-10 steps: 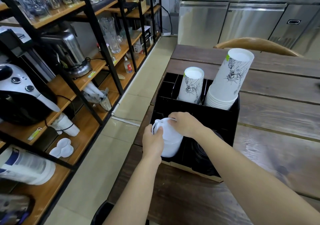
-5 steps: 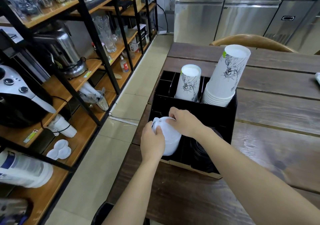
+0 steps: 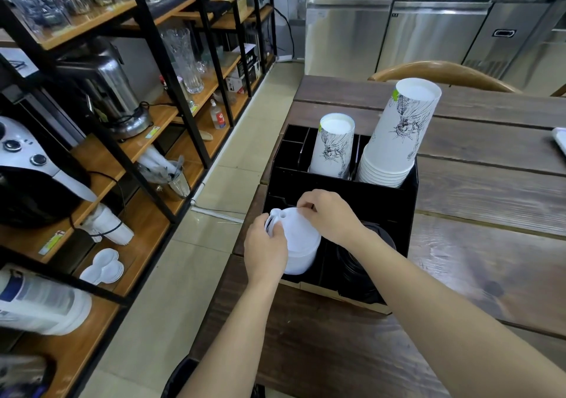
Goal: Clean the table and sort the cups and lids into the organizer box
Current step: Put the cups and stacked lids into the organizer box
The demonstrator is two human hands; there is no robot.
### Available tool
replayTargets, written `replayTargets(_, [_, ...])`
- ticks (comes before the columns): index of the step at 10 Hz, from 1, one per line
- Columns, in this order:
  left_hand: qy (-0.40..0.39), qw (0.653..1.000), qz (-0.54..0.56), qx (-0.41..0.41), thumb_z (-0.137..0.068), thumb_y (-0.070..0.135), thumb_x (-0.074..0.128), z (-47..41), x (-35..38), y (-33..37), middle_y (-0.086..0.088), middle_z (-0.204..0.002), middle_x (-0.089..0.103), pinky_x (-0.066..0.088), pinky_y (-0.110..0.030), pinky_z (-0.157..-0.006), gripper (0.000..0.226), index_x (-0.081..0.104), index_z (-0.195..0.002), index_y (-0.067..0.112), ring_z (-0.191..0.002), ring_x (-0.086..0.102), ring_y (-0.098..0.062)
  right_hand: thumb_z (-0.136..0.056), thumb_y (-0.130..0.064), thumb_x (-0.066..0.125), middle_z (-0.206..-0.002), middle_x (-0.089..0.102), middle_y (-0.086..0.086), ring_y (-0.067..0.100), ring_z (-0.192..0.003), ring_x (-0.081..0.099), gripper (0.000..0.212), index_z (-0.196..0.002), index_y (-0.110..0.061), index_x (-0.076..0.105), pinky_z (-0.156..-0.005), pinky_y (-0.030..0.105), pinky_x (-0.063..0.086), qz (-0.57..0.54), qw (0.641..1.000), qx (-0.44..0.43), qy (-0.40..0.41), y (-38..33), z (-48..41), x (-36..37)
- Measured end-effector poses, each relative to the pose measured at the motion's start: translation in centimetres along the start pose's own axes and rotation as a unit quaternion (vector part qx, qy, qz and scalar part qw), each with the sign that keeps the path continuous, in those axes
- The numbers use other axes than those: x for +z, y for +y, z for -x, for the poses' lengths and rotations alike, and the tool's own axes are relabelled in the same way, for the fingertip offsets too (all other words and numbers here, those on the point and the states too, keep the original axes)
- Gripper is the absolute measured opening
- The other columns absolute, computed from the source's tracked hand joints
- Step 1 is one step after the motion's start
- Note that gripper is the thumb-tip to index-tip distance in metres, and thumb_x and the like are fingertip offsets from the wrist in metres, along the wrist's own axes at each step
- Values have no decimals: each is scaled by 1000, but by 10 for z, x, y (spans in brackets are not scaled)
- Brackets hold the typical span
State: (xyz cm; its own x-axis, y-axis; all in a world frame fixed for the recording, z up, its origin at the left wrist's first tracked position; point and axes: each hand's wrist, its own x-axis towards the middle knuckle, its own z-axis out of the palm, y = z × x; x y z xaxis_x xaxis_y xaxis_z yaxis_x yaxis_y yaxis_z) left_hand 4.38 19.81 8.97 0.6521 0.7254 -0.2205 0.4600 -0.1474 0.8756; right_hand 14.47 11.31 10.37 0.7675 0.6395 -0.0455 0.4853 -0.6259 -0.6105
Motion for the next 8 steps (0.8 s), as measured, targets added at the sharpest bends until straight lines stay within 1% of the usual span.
replayTargets(1, [0, 1000, 7, -1, -96, 22, 42, -2, 0, -1, -1, -122, 58, 38, -30, -81, 33, 53, -126, 16, -98, 44, -12, -85, -9, 49, -95, 65, 10, 27, -90, 59, 19, -89, -8, 67, -80, 44, 50, -13, 1000, -1, 0, -1, -1, -1])
replayTargets(2, [6, 1000, 8, -7, -97, 25, 43, -2, -1, 1, 0, -115, 59, 39, -30, -80, 32, 55, -125, 16, -101, 48, -14, -85, -7, 49, -96, 66, 8, 26, -91, 60, 20, -89, -8, 68, -82, 45, 50, -18, 1000, 4, 5, -3, -2, 0])
replayTargets(3, [13, 1000, 0, -6, -96, 26, 43, -2, -1, 3, -1, -117, 60, 37, -29, -78, 33, 56, -125, 16, -99, 49, -15, -84, -6, 48, -97, 68, 6, 26, -92, 60, 23, -89, -11, 69, -82, 45, 51, -20, 1000, 18, 16, -2, -3, 1])
replayTargets(4, [14, 1000, -10, -8, -96, 28, 44, -4, -2, 4, -3, -125, 61, 38, -29, -81, 35, 57, -126, 15, -111, 54, -21, -83, -5, 47, -97, 66, 8, 27, -93, 59, 23, -87, -11, 69, -81, 44, 52, -8, 999, 31, 23, -3, -5, 3])
replayTargets(5, [19, 1000, -5, -8, -95, 28, 46, -7, -2, 4, -3, -121, 64, 41, -29, -83, 33, 59, -122, 14, -110, 56, -23, -88, -10, 48, -100, 62, 9, 26, -97, 57, 23, -93, -14, 70, -81, 40, 49, -5, 999, 37, 37, -4, -7, 5])
replayTargets(6, [24, 1000, 14, -5, -94, 26, 48, -3, -2, 5, 7, -100, 62, 39, -28, -79, 31, 60, -119, 11, -95, 53, -18, -90, -19, 51, -102, 62, 8, 24, -99, 56, 23, -104, -16, 68, -84, 40, 48, -25, 998, 46, 33, -4, -5, 5])
replayTargets(7, [25, 999, 20, 2, -94, 24, 48, -2, 0, 4, 3, -113, 61, 39, -29, -81, 31, 58, -121, 13, -98, 51, -16, -89, -21, 53, -99, 63, 8, 25, -95, 58, 21, -103, -16, 68, -83, 40, 49, -44, 997, 51, 40, -1, -4, 3])
replayTargets(8, [27, 1000, 11, 4, -94, 22, 48, -2, -1, 3, -2, -126, 59, 41, -30, -84, 33, 56, -125, 15, -114, 54, -20, -88, -20, 53, -99, 63, 8, 24, -94, 58, 21, -101, -14, 68, -82, 40, 49, -42, 997, 55, 45, 1, -3, 2])
